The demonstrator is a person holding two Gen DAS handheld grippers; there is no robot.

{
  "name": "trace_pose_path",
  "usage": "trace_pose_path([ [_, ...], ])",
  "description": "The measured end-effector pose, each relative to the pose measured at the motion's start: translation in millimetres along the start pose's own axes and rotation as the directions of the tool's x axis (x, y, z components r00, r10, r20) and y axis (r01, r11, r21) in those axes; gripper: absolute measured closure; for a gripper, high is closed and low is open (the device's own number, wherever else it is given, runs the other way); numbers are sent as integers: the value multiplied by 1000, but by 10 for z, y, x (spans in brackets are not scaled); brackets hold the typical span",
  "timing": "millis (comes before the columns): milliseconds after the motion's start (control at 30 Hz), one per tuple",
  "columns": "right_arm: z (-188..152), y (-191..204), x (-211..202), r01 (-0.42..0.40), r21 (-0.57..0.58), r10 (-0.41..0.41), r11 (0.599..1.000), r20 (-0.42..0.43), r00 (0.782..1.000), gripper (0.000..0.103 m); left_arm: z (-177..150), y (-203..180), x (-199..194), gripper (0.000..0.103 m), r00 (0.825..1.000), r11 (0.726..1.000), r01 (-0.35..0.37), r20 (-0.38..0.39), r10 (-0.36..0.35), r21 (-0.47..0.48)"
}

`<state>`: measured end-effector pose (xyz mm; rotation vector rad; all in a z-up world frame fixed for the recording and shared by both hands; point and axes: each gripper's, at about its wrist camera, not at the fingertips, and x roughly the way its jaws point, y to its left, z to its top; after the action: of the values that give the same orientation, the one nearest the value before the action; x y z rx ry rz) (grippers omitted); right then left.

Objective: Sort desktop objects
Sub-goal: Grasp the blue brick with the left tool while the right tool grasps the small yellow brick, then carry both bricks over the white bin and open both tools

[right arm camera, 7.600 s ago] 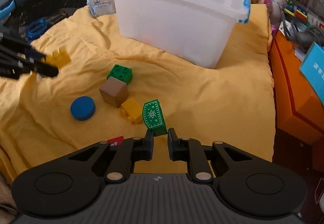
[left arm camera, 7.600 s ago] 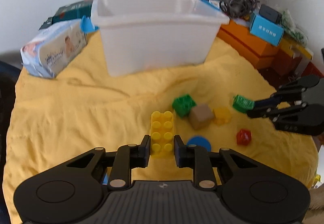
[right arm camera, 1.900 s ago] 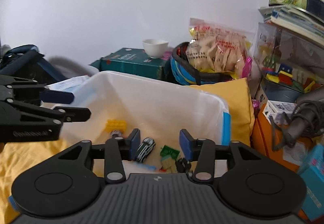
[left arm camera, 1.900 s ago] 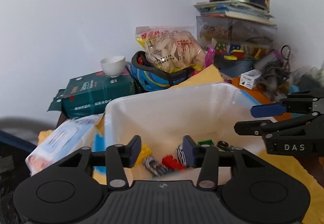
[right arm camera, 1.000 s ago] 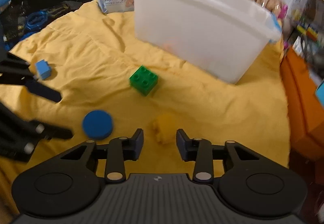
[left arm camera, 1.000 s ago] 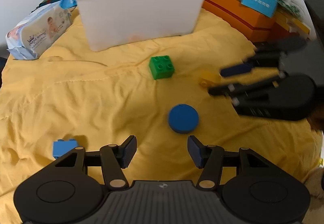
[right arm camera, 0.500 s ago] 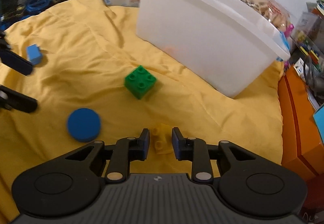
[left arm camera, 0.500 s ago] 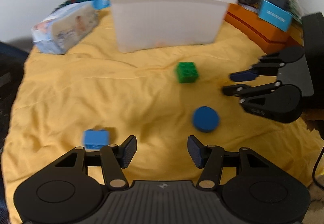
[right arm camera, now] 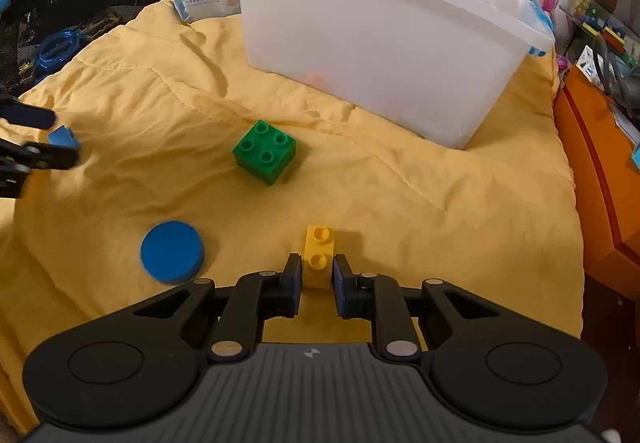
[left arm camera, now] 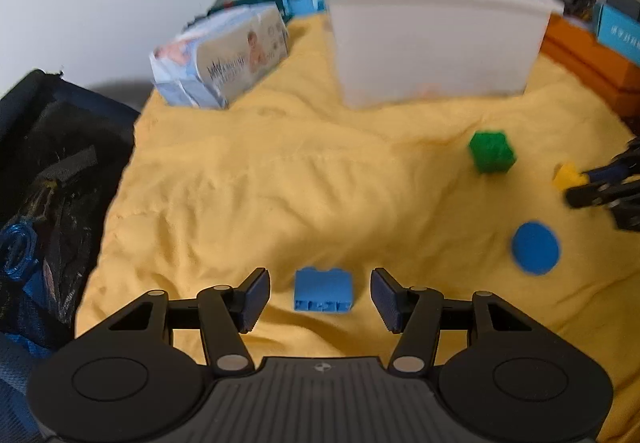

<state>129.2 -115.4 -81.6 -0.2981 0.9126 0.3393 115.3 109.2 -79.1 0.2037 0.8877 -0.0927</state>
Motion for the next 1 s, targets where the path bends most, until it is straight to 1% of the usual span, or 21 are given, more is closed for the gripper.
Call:
trace_pose_path([
  [33,-8,-7,-17,0,6,0,1000,0,1000,84,-19,-3,36,51,1000,1000,7,-8,-7,-1],
  [67,-24,-13,-35,0,11,0,1000,0,1000,84,-45,-3,50,64,1000,1000,20,-5,-20,-5],
  [100,-34,-20,-40,1,16,-1,1000,-2,1000,84,-63,-1,45,68,999,999,36,2,-36,-8],
  [167,-53,-48,-26,4,32,-3,999,-9,1000,84,-87,-23,23,68,999,999,41,24,-41,11],
  [233,-45,-79,-1,-1,57,2,998,-13,1000,83,-91,-44,15,68,998,998,61,27,-62,30],
  [267,-39,-93,4,-2,72,2,997,-9,1000,81,-78,-50,11,68,997,997,72,26,-73,35],
  [300,-29,-103,13,1,81,-1,997,-5,1000,76,-59,-60,3,68,996,996,78,27,-79,39],
  [367,-16,-102,31,7,75,-7,997,-1,1000,75,-2,-70,-36,68,994,994,102,40,-103,34],
  [400,-13,-95,41,8,68,-8,998,-4,1000,76,34,-73,-61,68,992,993,115,51,-116,31],
  [500,-5,-88,31,4,60,-5,998,4,1000,86,165,-117,-143,68,986,989,141,87,-144,44],
  [600,32,-90,-41,15,52,-16,999,23,1000,86,329,-156,-243,68,976,984,170,125,-176,57],
  [700,116,-128,-186,25,49,-28,998,65,997,86,548,-187,-368,68,963,979,186,181,-199,86],
  [800,268,-207,-394,40,59,-48,997,132,990,86,827,-196,-494,68,944,974,199,248,-219,104],
  [867,399,-266,-547,52,68,-64,996,190,980,86,1051,-199,-563,68,928,972,201,295,-228,119],
  [967,643,-367,-739,67,76,-85,995,275,958,86,1404,-187,-589,68,903,969,213,354,-244,126],
  [1000,726,-397,-782,77,75,-96,994,303,948,86,1508,-190,-583,68,897,969,210,368,-244,131],
])
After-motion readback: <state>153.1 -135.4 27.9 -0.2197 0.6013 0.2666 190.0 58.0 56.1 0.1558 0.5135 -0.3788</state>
